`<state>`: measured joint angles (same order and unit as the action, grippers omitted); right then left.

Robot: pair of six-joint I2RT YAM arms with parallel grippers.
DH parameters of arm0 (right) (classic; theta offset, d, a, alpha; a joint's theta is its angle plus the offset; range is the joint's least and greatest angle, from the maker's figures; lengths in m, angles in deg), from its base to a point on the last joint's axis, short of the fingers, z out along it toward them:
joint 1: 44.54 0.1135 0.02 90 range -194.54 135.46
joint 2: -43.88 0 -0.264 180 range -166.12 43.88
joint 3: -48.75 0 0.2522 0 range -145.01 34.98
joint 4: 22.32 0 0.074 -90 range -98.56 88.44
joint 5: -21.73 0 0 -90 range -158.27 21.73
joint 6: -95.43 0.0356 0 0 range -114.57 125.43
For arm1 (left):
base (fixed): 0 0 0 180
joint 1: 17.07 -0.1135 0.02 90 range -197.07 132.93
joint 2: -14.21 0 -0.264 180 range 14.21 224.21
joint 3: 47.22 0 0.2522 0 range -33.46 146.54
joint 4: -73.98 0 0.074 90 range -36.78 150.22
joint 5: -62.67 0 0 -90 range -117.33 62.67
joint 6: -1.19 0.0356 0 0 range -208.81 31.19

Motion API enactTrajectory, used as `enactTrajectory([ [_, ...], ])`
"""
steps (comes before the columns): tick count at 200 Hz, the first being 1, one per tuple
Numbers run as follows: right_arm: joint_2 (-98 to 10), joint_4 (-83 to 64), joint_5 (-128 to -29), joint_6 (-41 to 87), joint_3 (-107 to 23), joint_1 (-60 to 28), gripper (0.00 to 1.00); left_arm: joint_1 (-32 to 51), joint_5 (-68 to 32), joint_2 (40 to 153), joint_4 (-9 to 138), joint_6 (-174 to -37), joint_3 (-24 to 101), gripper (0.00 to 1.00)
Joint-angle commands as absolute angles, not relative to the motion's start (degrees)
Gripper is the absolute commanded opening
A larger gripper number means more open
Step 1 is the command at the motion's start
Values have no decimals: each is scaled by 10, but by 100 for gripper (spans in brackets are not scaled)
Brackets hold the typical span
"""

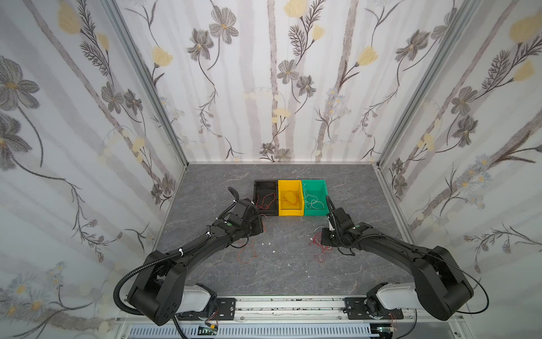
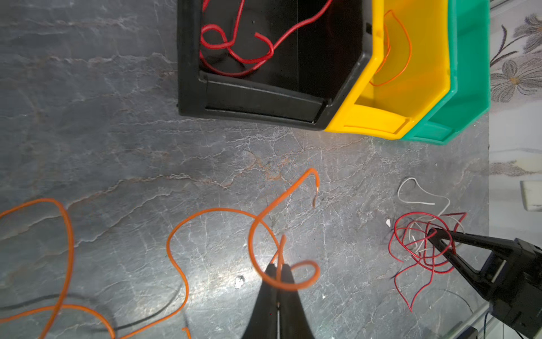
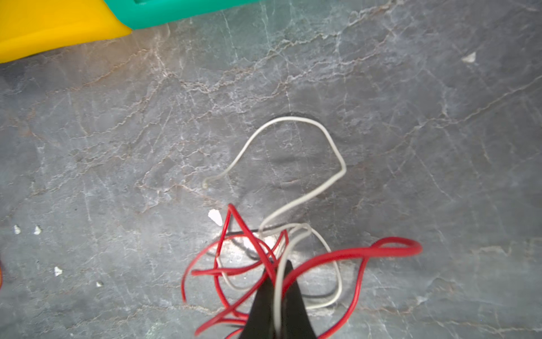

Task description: Untangle the cables

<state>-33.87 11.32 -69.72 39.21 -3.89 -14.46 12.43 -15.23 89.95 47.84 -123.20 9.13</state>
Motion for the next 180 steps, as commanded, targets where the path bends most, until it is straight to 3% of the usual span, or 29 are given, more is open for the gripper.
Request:
enactTrajectory([
  [1, -336, 115, -719, 389, -42, -142, 4, 122, -165, 881, 423, -1213, 106, 0],
  [73, -396, 76, -758, 399, -91, -76, 7, 123, -158, 832, 349, -1220, 113, 5],
  [102, -402, 80, -747, 395, -102, -69, 19, 124, -174, 829, 321, -1250, 106, 18],
  [180, -365, 91, -728, 385, -92, -72, 24, 123, -245, 778, 242, -1286, 86, 56],
])
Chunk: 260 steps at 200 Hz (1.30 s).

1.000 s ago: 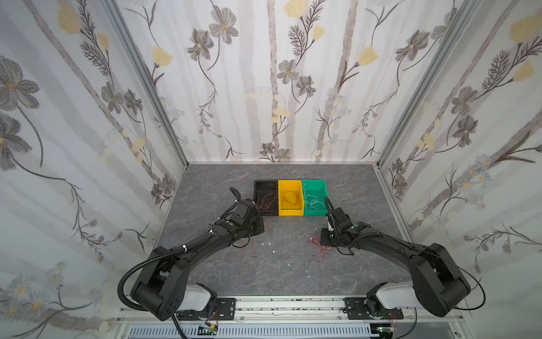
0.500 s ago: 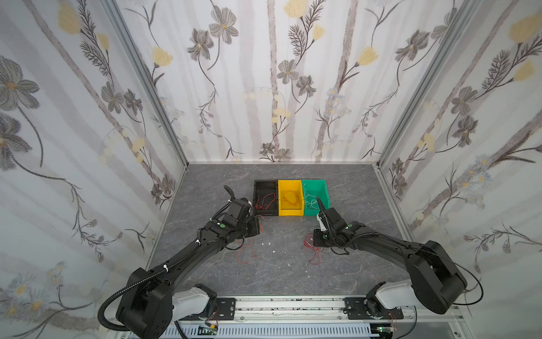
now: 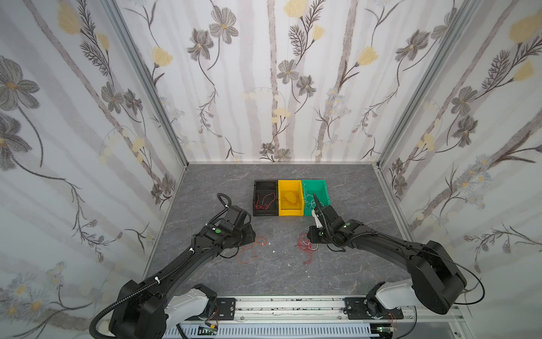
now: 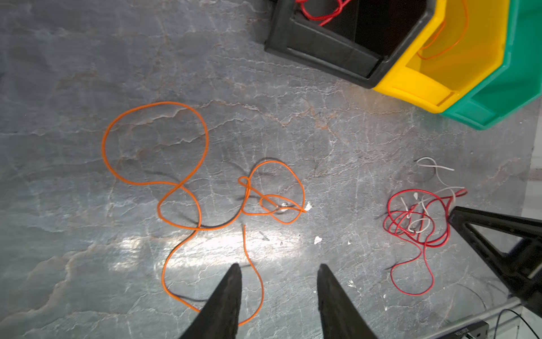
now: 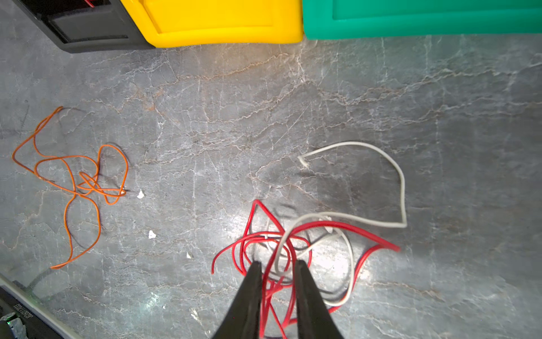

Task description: Untangle the cables

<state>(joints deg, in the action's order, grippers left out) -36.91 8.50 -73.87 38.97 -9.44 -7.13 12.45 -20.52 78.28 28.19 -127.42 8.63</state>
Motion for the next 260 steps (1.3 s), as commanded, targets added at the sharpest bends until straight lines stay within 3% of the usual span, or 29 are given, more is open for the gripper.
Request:
enactTrajectory([
  [1, -365, 90, -728, 384, -92, -72, 24, 123, -247, 778, 242, -1286, 86, 57],
  [28, -371, 82, -735, 383, -89, -73, 24, 108, -285, 778, 215, -1268, 82, 74],
  [72, -381, 64, -747, 384, -82, -74, 24, 61, -206, 789, 323, -1203, 51, 83],
  [107, -377, 62, -746, 385, -79, -74, 23, 60, -224, 835, 366, -1175, 56, 83],
  [138, -377, 63, -746, 385, -78, -78, 23, 64, -216, 896, 387, -1163, 66, 76],
  [214, -384, 57, -755, 385, -78, -80, 21, 119, -224, 941, 431, -1142, 65, 81],
  [260, -374, 63, -750, 383, -74, -80, 21, 128, -270, 993, 412, -1147, 86, 72],
])
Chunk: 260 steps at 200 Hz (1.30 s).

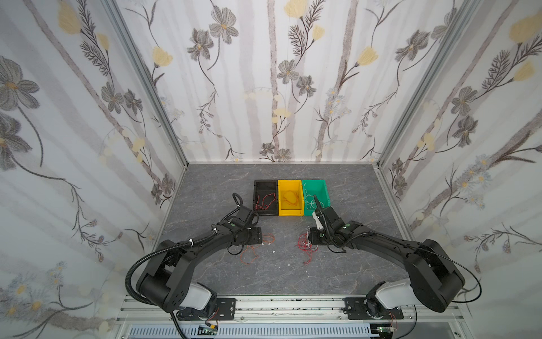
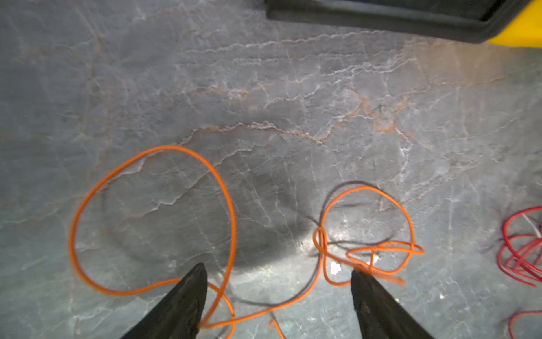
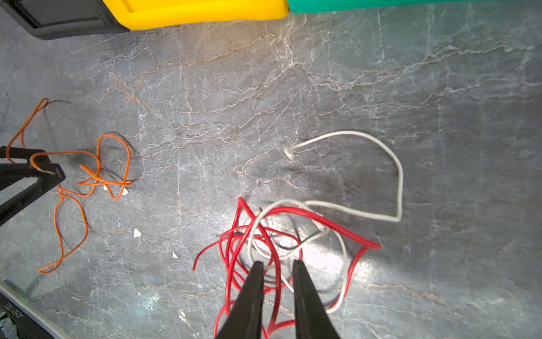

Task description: Untangle the cables

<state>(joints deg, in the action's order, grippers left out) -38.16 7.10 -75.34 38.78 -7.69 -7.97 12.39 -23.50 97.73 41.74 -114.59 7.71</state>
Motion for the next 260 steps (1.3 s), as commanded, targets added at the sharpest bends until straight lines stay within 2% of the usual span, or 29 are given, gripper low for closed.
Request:
enactTrajectory([
  [1, -374, 63, -750, 383, -74, -80, 21, 128, -271, 994, 412, -1148, 87, 71],
  [113, -373, 57, -753, 381, -67, -84, 20, 137, -272, 1011, 408, -1164, 82, 38],
  [147, -374, 55, -756, 381, -64, -85, 19, 138, -272, 1011, 398, -1171, 82, 13],
  [188, -373, 58, -757, 380, -63, -86, 18, 140, -270, 992, 388, -1172, 86, 0],
  [260, -367, 68, -773, 375, -81, -85, 20, 150, -253, 905, 336, -1167, 131, 0],
])
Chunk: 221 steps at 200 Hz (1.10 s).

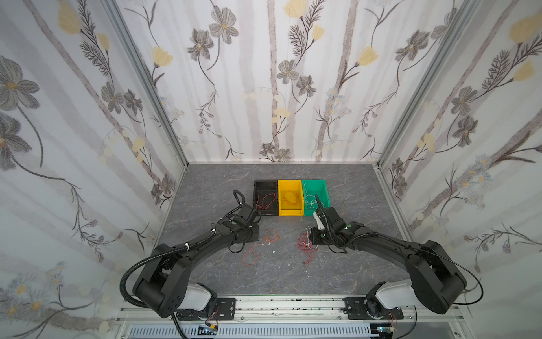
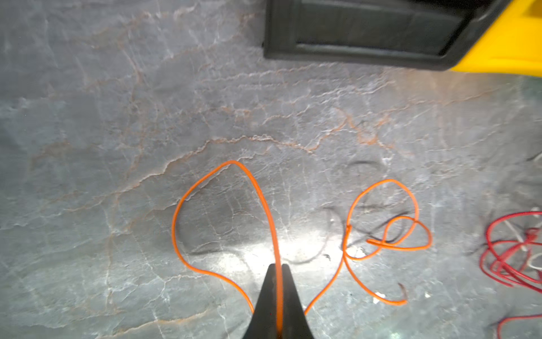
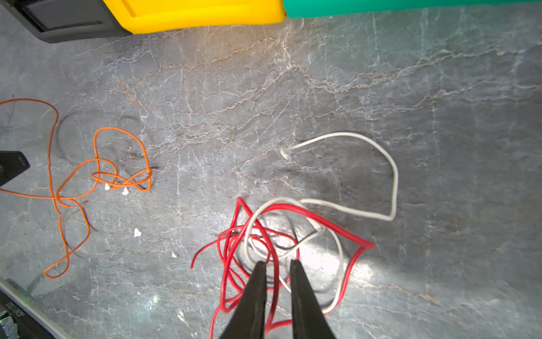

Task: Untangle the cables
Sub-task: 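Grasp the orange wire with left and lift it while right opens, then carry the orange wire with left over the yellow bin while right withdraws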

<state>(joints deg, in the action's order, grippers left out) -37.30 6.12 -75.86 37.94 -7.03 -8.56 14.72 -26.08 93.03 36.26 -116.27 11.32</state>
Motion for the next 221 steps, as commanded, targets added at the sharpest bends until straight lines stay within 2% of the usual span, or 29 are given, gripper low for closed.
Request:
enactTrajectory([
  [1, -367, 68, -773, 375, -81, -85, 20, 151, -252, 904, 335, -1167, 131, 0],
  [54, -340, 95, -772, 364, -104, -85, 24, 154, -201, 830, 325, -1188, 190, 0],
  [100, -289, 115, -766, 356, -115, -94, 27, 159, -167, 832, 328, -1205, 280, 0],
  [132, -254, 126, -770, 352, -115, -109, 28, 160, -154, 862, 327, -1204, 379, 0],
  [221, -204, 154, -773, 339, -108, -145, 28, 160, -144, 1053, 307, -1192, 687, 0],
])
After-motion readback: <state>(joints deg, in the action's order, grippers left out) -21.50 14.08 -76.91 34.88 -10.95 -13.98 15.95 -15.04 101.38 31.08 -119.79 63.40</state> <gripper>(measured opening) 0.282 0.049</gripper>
